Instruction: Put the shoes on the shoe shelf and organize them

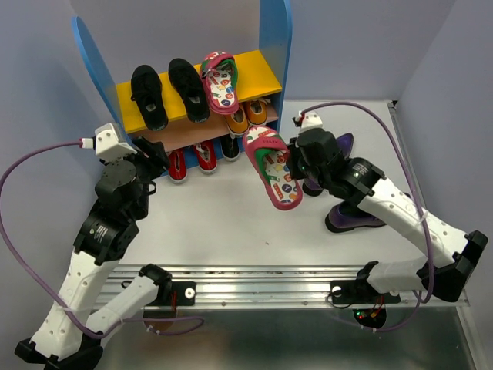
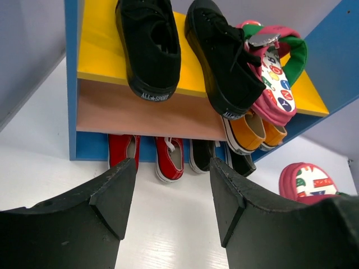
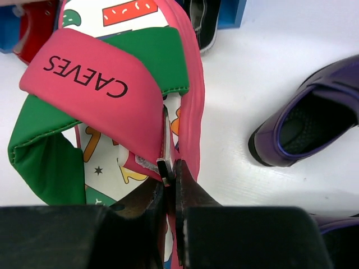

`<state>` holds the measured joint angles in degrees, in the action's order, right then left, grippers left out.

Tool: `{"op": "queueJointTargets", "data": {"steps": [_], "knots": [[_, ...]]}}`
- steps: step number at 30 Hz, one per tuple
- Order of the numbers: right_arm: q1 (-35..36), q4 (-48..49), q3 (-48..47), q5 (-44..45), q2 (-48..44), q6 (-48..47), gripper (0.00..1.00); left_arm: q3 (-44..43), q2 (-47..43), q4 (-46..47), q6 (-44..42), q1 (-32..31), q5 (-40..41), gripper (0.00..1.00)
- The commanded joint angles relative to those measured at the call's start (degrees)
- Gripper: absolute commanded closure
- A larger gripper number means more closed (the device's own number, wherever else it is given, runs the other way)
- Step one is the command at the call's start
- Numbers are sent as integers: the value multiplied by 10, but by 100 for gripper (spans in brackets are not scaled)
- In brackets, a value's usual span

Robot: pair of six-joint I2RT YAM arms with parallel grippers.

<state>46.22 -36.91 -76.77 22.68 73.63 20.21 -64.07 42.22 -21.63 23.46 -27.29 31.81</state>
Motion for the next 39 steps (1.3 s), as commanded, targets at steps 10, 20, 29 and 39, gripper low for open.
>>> {"op": "queueJointTargets", "data": {"steps": [10, 20, 29, 39], "knots": [[-10, 10, -318, 88, 116, -98, 99, 4, -31, 12, 4, -1, 37, 35], [-90, 117, -421, 82, 245, -105, 99, 3, -43, 0, -1, -2, 48, 35], [-90, 211, -464, 112, 310, -124, 99, -3, -41, -9, 1, -1, 50, 35], [-90, 332, -449, 141, 352, -135, 99, -18, -37, -13, 2, -2, 47, 35]]}}
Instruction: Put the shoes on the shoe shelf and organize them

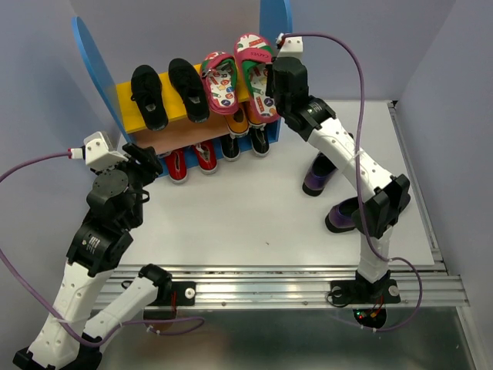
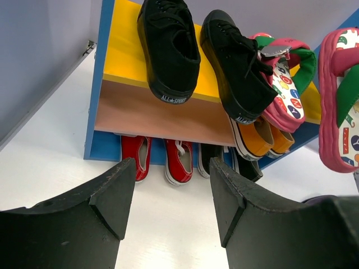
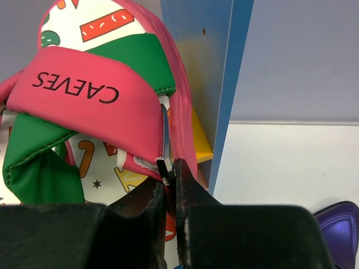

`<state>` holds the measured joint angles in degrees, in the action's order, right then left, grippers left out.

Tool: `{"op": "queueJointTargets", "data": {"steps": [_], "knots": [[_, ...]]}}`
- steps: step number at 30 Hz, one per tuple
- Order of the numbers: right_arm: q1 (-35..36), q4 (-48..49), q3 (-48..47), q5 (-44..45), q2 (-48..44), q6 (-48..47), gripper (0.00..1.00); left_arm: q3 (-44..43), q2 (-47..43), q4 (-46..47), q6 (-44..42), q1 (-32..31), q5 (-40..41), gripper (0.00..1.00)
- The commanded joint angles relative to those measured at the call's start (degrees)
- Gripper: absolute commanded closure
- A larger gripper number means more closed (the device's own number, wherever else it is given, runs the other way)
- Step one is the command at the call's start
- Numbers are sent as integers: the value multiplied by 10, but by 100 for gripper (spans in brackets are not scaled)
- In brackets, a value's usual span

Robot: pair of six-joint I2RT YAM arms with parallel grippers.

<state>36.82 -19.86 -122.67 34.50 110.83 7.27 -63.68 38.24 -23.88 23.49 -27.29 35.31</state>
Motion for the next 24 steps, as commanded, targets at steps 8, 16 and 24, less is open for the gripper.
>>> {"op": "queueJointTargets", "data": {"steps": [8, 16, 24], "knots": [[4, 181, -80, 48, 54, -21, 99, -23, 4, 1, 2, -1, 14, 35], [-2, 184, -112, 59, 91, -25, 99, -28, -4, -5, 5, -1, 15, 35], [-32, 192, -130, 38, 123, -2, 99, -31, -8, -13, 11, -1, 14, 35]]}}
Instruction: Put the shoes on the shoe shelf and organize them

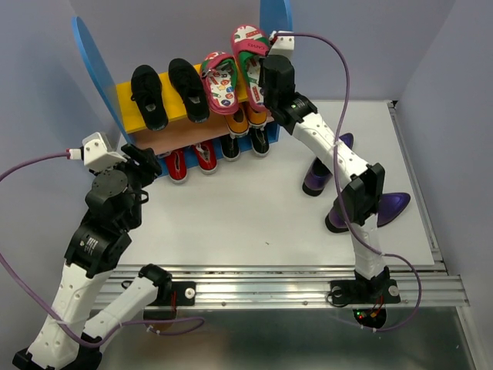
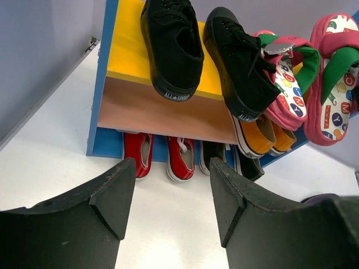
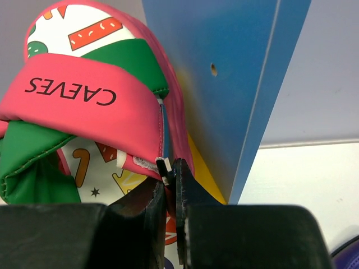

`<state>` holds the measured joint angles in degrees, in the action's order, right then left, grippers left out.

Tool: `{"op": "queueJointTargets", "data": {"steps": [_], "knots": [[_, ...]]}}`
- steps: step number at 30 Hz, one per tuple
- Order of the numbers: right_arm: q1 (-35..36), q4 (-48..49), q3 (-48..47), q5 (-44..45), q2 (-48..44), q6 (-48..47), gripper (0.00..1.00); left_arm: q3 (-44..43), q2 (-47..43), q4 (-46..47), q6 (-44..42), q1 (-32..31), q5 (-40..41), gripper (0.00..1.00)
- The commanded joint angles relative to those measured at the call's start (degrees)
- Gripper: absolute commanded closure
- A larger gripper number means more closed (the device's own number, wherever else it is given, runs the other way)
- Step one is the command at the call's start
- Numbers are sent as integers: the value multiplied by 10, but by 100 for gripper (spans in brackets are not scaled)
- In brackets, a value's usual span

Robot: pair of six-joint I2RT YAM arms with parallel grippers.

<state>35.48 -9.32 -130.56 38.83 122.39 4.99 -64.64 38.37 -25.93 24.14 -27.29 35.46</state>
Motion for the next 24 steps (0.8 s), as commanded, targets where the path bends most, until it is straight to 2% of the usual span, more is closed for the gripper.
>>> {"op": "queueJointTargets", "data": {"steps": [1, 12, 15, 18, 20, 24], "knots": [[-23, 87, -57, -12, 12, 20, 99, -22, -9, 7, 5, -1, 14, 35], [-34, 86, -58, -55, 26, 52, 99, -25, -17, 0, 8, -1, 16, 35], [-34, 85, -58, -68, 21, 67, 79, -25, -19, -2, 9, -1, 16, 35], [-34, 84, -39, -83, -2, 86, 45, -24, -22, -4, 10, -1, 17, 35], [-34, 84, -17, -91, -29, 98, 41, -24, -22, -4, 10, -1, 18, 35], [-34, 87, 24, -109, -78, 101, 39, -20, -24, -3, 13, -1, 17, 35]]}}
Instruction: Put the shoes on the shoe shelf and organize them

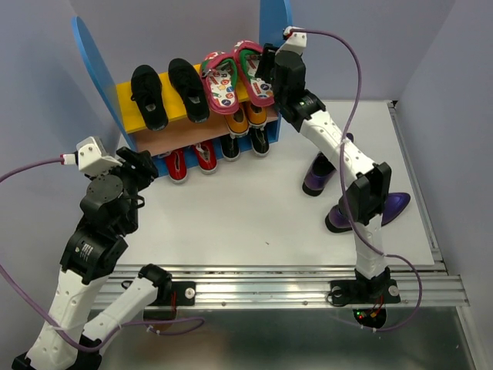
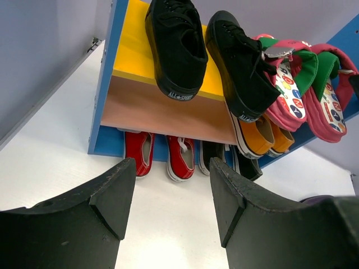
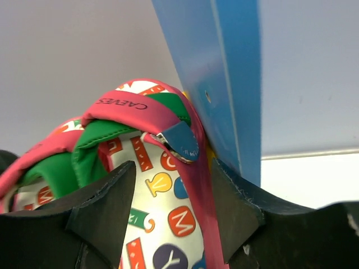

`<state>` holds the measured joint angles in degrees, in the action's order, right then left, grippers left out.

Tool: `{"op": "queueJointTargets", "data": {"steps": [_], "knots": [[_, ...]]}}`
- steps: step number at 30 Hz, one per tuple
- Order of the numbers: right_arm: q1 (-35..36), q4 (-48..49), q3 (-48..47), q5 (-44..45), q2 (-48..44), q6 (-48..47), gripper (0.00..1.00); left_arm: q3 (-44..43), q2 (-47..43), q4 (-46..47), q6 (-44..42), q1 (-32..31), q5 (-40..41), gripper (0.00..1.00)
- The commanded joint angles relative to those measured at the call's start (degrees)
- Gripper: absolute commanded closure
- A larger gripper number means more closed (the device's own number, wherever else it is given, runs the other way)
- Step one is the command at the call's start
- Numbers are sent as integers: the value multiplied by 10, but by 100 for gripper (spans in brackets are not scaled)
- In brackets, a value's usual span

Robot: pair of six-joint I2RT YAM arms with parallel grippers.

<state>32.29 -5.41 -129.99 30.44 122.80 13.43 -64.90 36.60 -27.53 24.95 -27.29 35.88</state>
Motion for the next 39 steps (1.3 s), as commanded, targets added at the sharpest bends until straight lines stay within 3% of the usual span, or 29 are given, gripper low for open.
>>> {"op": "queueJointTargets", "data": {"steps": [1, 5, 12, 17, 24, 33, 39], "knots": [[-2, 46, 27, -28, -91, 14, 38, -15, -8, 14, 5, -1, 11, 35], [-2, 4, 59, -37, -127, 6, 33, -10, -6, 23, 3, -1, 8, 35], [-2, -70, 143, -89, -193, 32, 35, -11, 7, 36, -3, -1, 1, 35], [-2, -90, 233, -103, -246, 82, 30, -8, 8, 41, -2, -1, -3, 35], [-2, -91, 278, -100, -251, 167, 0, -4, 15, 47, -1, -2, -11, 35], [-14, -79, 265, -102, -210, 323, 0, -4, 6, 37, -1, -1, -5, 35], [-40, -22, 280, -179, -180, 415, 0, -1, 1, 33, -3, -2, -1, 35]]}}
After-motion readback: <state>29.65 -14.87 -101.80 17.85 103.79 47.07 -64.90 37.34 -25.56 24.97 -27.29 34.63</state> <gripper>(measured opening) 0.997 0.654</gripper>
